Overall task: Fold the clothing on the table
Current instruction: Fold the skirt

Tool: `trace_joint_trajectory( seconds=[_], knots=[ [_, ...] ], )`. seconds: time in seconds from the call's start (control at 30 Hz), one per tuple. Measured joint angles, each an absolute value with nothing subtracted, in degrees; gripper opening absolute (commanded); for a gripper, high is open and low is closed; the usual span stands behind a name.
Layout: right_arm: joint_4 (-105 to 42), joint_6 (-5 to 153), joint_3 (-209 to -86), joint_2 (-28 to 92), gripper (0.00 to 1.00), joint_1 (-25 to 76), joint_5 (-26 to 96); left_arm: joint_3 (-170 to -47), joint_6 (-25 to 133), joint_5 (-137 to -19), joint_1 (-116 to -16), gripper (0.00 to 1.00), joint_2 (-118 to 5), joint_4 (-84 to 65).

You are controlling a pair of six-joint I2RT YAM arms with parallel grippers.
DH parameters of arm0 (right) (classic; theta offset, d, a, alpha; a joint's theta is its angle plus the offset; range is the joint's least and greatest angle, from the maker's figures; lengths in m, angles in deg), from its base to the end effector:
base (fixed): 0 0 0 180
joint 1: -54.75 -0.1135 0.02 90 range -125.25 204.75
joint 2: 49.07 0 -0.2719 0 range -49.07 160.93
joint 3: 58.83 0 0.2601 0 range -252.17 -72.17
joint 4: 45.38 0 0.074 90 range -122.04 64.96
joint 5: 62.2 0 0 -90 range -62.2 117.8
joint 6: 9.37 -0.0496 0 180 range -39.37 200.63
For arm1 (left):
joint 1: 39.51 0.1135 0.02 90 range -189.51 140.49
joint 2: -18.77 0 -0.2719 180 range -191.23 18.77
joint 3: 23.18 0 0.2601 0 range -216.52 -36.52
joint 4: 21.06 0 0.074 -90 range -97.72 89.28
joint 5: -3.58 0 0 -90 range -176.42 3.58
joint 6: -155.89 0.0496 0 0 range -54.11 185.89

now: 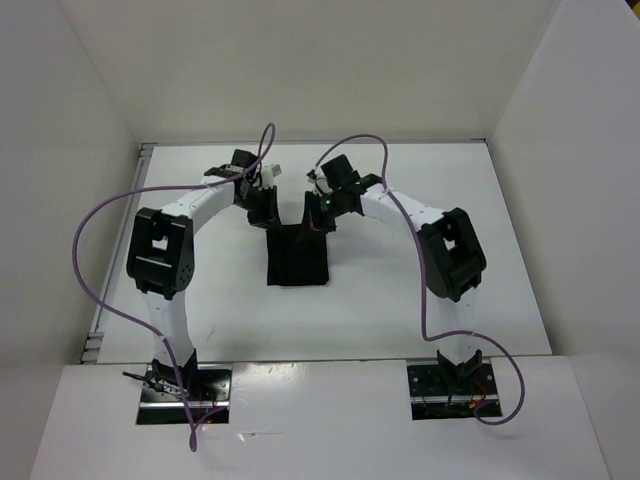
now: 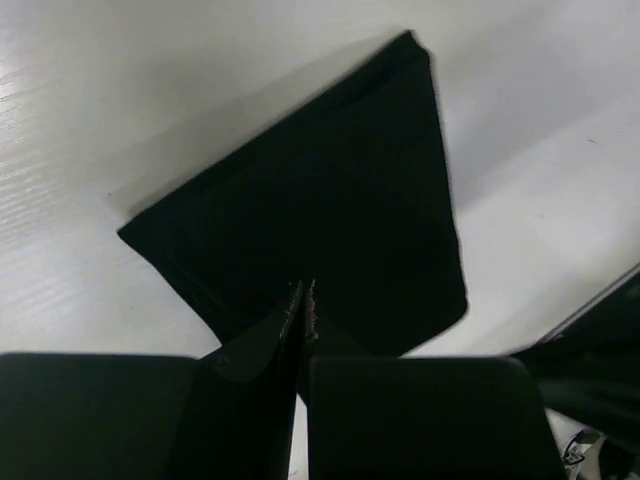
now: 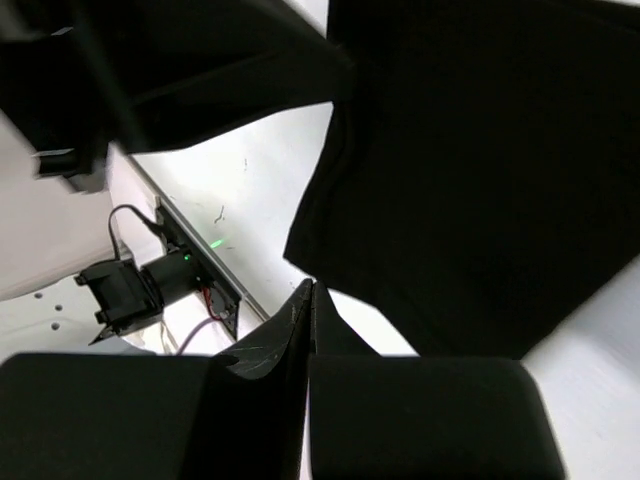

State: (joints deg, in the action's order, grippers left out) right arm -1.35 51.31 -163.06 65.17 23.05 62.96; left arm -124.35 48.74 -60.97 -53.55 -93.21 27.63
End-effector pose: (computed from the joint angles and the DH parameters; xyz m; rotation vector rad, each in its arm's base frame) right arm 0.3721 0.2634 0.2235 -0.3297 2.6622 1.1681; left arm 0.4193 -0.1268 0.2145 0.0910 2.6484 -0.7691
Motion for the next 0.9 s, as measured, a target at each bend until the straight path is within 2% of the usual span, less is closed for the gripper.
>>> trace_joint_trajectory(
  seconds=[0.37, 0.9],
  knots=[
    [-7.14, 46.10, -163.63, 73.41, 0.00, 17.47, 63.11, -121.47, 47.30, -68.40, -51.45, 0.07, -98.57, 26.48],
    [-11.03, 43.18, -163.65, 79.75, 0.00, 11.83, 63.33, -121.47, 46.17, -69.41, -51.30, 0.07, -99.62, 26.10]
  ],
)
